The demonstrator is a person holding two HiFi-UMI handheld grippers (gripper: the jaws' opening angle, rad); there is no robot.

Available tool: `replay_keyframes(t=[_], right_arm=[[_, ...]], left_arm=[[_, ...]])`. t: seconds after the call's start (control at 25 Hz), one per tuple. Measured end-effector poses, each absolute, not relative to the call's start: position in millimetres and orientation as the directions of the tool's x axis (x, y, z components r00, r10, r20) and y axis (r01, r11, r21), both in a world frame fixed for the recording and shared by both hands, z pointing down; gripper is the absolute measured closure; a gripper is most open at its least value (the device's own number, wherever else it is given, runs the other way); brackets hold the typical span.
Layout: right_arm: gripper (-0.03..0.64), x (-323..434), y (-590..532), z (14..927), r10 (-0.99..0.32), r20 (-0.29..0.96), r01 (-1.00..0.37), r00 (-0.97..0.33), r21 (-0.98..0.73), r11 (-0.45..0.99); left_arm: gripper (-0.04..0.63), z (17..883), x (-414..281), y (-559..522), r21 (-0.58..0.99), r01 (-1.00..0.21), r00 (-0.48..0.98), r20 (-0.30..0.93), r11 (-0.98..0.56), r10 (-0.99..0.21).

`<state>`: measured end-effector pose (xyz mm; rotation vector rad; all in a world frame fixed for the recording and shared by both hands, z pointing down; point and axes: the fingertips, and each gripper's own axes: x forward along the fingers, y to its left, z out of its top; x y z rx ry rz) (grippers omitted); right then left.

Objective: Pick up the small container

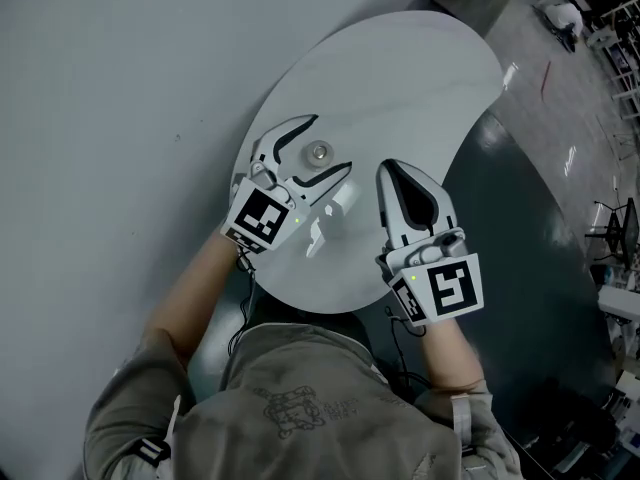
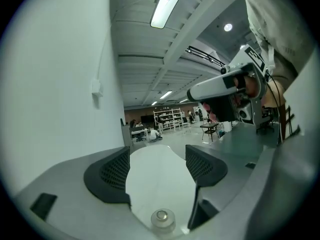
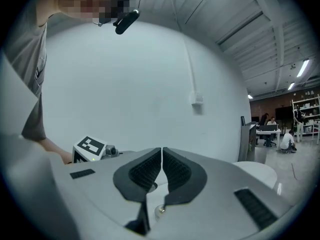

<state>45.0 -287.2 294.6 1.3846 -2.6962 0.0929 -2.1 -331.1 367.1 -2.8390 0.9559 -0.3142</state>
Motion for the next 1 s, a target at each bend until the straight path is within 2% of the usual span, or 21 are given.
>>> replay_keyframes(t=[0.44, 0.8, 1.0], right_arm=[[0.586, 31, -323, 377, -0.778, 0.225, -0.804, -0.586, -0.045, 0.593], [0.586, 23, -340, 440, -0.766, 0.281, -0.808, -0.579, -0.066, 0.586], [0.586, 18, -339, 472, -0.760, 0.307, -0.809, -0.573, -0.064, 0.585]], left_arm=[[0.252, 504, 10, -363, -0.105, -0.575, 0.747, 0.338, -0.812, -0.573], [0.249, 593, 6, -387, -0.053, -0.586, 0.717, 0.431, -0.808, -0.548], [0.245, 619, 4, -384, -0.021, -0.584, 0.725, 0.437, -0.812, -0.533]])
